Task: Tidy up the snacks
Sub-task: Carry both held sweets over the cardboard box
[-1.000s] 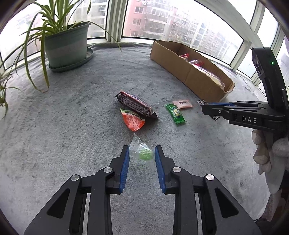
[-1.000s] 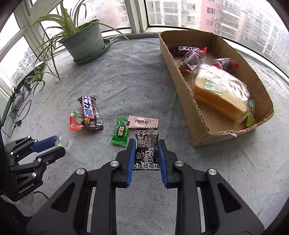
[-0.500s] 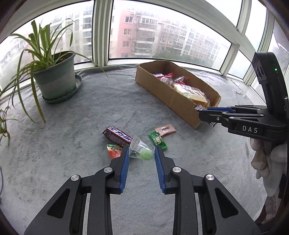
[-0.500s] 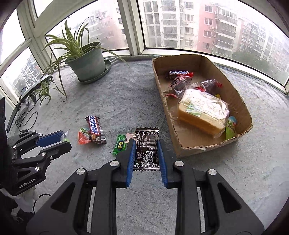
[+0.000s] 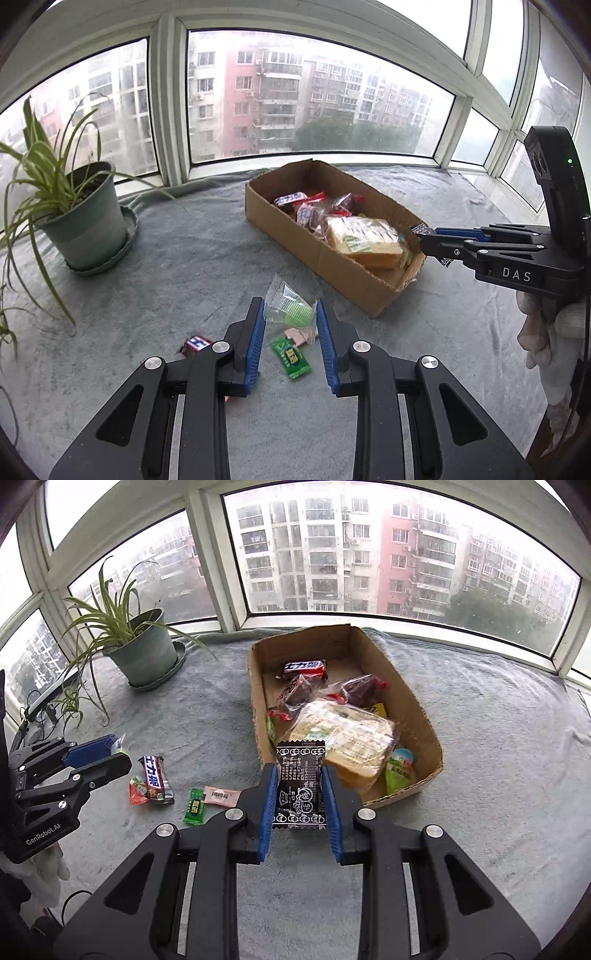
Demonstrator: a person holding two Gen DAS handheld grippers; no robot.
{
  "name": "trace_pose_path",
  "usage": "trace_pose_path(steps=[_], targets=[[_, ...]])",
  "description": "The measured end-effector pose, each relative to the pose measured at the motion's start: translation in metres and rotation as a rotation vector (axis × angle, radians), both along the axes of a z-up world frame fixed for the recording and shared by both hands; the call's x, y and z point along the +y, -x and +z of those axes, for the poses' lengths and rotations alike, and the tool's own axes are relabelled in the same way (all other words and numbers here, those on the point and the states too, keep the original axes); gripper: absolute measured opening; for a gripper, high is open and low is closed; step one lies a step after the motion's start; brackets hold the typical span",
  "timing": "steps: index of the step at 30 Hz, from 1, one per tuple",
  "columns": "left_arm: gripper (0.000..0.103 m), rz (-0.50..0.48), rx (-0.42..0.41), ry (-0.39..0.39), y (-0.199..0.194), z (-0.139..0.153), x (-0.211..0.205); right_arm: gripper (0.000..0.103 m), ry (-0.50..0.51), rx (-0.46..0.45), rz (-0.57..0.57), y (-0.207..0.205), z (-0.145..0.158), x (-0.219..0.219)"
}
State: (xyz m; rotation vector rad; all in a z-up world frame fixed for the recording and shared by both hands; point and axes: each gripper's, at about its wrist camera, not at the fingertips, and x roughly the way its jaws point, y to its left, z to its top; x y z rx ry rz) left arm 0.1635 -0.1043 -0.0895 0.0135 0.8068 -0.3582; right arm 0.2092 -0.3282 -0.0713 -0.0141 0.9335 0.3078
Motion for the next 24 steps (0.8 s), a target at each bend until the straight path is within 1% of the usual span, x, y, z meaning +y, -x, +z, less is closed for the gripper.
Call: trace_pose_path(steps=[4,11,18,24], targets=[[0.026,-0.010,-0.021,0.002,-0.017,0.009,-0.011,0.026,0.004,-0.020,-0.021,-0.012,0.005,-0.011],[0.026,-0.021,-0.020,0.020,-0.046,0.014,-0.028,0.026,0.008,-0.026,-0.047,-0.032,0.005,-0.024],[0.026,-0.021,-0.003,0.028,-0.079,0.013,-0.043,0.026,0.018,-0.010,-0.080,-0.054,-0.006,-0.037],[0.026,-0.038,0.006,-0.008,-0.107,0.009,-0.063,0.026,0.017,0.015,-0.093,-0.075,-0.019,-0.045]])
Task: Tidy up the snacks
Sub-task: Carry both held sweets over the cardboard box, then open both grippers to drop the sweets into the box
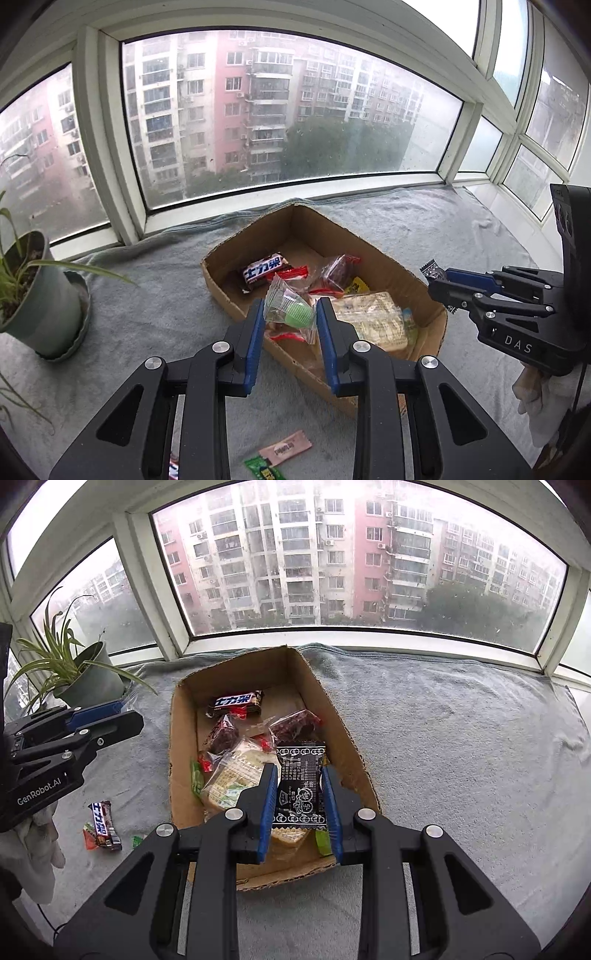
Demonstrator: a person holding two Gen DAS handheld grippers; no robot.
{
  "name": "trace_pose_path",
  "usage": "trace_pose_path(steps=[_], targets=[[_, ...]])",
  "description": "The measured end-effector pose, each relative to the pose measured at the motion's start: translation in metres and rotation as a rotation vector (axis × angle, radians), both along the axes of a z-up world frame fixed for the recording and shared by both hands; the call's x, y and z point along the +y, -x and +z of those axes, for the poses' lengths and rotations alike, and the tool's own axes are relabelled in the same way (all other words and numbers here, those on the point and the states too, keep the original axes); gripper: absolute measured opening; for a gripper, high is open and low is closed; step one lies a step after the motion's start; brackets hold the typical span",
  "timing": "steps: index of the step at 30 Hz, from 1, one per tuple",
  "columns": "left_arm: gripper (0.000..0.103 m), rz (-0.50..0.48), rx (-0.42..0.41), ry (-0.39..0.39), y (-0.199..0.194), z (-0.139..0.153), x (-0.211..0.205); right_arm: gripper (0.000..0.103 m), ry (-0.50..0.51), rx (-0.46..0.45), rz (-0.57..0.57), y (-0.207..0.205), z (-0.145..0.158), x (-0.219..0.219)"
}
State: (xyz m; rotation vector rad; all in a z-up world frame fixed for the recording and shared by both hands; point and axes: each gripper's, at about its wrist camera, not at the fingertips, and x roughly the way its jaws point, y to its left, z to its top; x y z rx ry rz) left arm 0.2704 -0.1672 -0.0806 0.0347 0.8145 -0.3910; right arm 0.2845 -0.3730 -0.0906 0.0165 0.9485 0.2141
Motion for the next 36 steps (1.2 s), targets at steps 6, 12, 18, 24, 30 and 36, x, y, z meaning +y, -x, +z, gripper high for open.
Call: trace_pose_path(steps=[6,12,18,24,30,36], targets=[[0.026,-0.010,0.035,0.007,-0.021,-0.011,-0.018,0.026,-0.001,0.032,-0.002,-0.015,-0.017,-0.002],[0.026,-0.020,0.057,-0.011,-0.030,-0.023,-0.033,0.026,0.012,0.054,-0.002,-0.019,-0.028,-0.004],[0.028,-0.031,0.060,-0.017,-0.030,-0.024,-0.040,0.026,0.010,0.047,-0.008,-0.017,-0.027,-0.006],[0.031,-0.032,0.055,-0.028,-0.031,-0.021,-0.042,0.045,0.025,0.024,-0.008,-0.014,-0.021,-0.003],[0.050,-0.027,0.052,-0.027,-0.032,-0.019,-0.040,0.058,0.055,0.011,-0.012,-0.013,-0.016,-0.002],[0.055,-0.022,0.042,-0.031,-0.031,-0.015,-0.041,0.082,0.074,-0.005,-0.017,-0.009,-0.012,-0.001]])
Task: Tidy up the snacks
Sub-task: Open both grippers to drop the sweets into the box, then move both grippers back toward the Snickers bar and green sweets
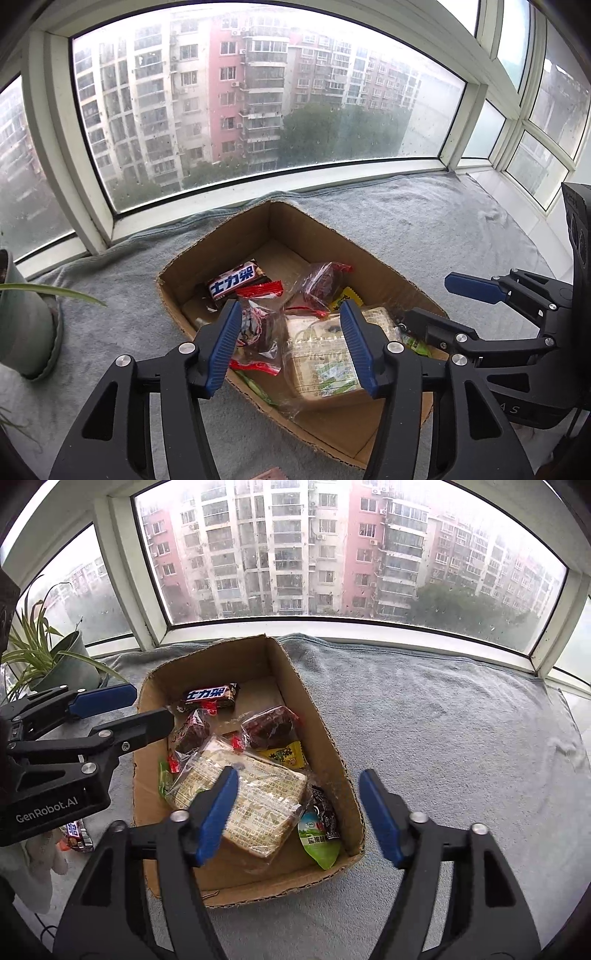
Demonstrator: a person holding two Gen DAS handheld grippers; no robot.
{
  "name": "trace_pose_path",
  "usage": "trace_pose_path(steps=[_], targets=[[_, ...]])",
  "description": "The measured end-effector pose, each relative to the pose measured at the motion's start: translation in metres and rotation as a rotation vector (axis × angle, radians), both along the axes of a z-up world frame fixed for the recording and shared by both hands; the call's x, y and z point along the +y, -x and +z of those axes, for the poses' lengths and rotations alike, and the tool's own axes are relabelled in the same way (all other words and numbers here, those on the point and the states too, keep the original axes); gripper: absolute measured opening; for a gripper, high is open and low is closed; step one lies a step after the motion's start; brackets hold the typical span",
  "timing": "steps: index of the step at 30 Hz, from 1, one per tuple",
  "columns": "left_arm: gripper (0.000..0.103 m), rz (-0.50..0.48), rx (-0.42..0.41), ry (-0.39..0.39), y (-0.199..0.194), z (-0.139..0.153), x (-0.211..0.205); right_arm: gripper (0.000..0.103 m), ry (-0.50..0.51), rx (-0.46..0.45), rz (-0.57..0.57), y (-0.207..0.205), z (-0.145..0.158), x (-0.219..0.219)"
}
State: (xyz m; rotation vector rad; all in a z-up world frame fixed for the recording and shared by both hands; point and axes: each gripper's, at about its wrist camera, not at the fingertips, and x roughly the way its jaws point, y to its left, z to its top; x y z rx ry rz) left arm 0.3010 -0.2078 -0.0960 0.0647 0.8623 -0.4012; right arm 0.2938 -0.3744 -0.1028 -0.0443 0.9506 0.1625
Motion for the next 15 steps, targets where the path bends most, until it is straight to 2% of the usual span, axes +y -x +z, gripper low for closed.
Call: trace_pose_path(steps=[8,15], targets=[[0.055,0.019,-0.013,0.032,0.010,0.016,0.021,0.082,-0.057,-0.013,0.009,0.014,0.015,0.001],[0.055,0.073,-0.059,0.054,0.032,0.038,0.073,0.082,-0.077,-0.020,0.053,0.034,0.025,0.012]])
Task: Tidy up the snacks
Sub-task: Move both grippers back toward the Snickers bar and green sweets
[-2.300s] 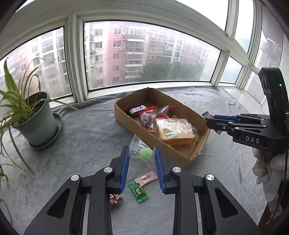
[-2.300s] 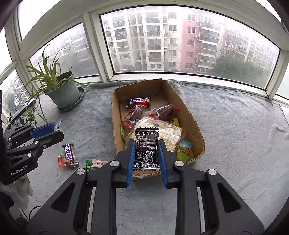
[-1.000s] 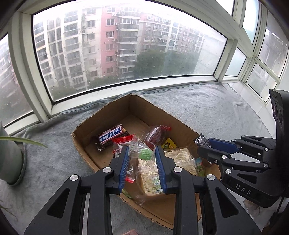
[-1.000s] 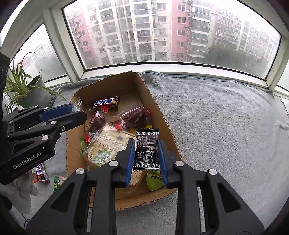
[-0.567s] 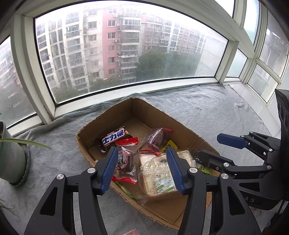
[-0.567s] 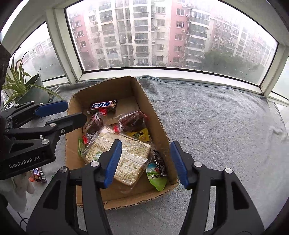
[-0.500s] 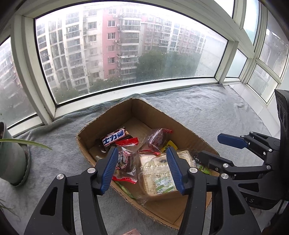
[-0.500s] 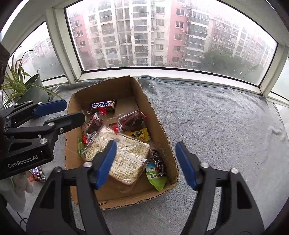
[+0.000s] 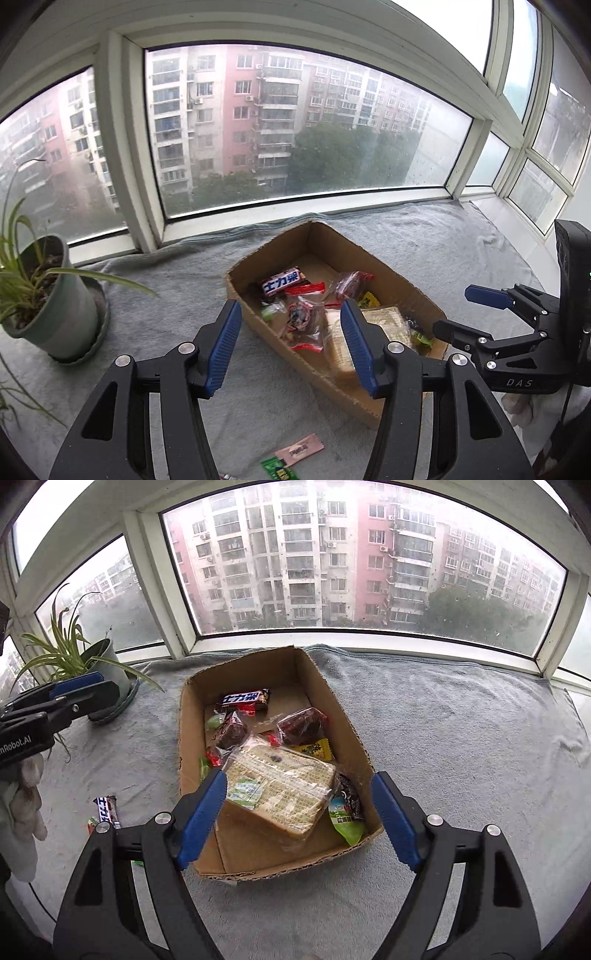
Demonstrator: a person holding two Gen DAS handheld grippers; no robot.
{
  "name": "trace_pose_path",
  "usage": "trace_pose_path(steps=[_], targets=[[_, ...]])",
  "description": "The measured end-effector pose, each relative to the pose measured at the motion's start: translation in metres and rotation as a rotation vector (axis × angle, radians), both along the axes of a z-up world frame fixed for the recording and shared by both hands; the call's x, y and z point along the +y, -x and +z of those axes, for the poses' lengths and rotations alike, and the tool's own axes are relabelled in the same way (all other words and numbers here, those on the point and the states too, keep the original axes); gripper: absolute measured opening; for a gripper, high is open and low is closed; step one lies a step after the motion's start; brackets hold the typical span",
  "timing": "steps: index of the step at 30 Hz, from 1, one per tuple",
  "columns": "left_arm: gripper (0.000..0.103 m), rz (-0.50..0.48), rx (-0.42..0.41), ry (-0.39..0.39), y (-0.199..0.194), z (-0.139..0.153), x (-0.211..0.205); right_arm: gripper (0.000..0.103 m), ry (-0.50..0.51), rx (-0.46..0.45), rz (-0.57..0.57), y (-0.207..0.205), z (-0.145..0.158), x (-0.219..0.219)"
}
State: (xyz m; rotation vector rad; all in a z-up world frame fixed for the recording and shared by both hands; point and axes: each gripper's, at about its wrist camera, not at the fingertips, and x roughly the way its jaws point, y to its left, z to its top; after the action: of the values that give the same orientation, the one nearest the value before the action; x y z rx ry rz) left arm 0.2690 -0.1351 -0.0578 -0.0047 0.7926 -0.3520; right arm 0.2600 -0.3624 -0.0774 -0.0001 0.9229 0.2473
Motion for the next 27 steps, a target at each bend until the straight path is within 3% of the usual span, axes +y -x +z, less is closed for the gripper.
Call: trace_pose_path(steps=[8,14,17,21,27], targets=[[0.055,0.083,-0.008,-0.009,0.038,-0.001,0.062,0.083,-0.093,-0.001,0.039,0.025,0.007,0.018],[0.055,0.146,0.020,0.012,0.072,-0.015,0.101,0.083,-0.162,-0.037,0.078,0.052,0.012,0.034],[0.055,0.172,0.046,0.028,0.089,-0.026,0.114,0.083,-0.225,-0.011,0.117,0.063,0.008,0.044],[0.055,0.188,0.076,0.045,0.108,-0.040,0.127,0.083,-0.232,0.010,0.130,0.078,-0.001,0.060],[0.055,0.184,0.118,0.055,0.128,-0.062,0.135,0.083,-0.158,0.067,0.155,0.091,-0.023,0.088]])
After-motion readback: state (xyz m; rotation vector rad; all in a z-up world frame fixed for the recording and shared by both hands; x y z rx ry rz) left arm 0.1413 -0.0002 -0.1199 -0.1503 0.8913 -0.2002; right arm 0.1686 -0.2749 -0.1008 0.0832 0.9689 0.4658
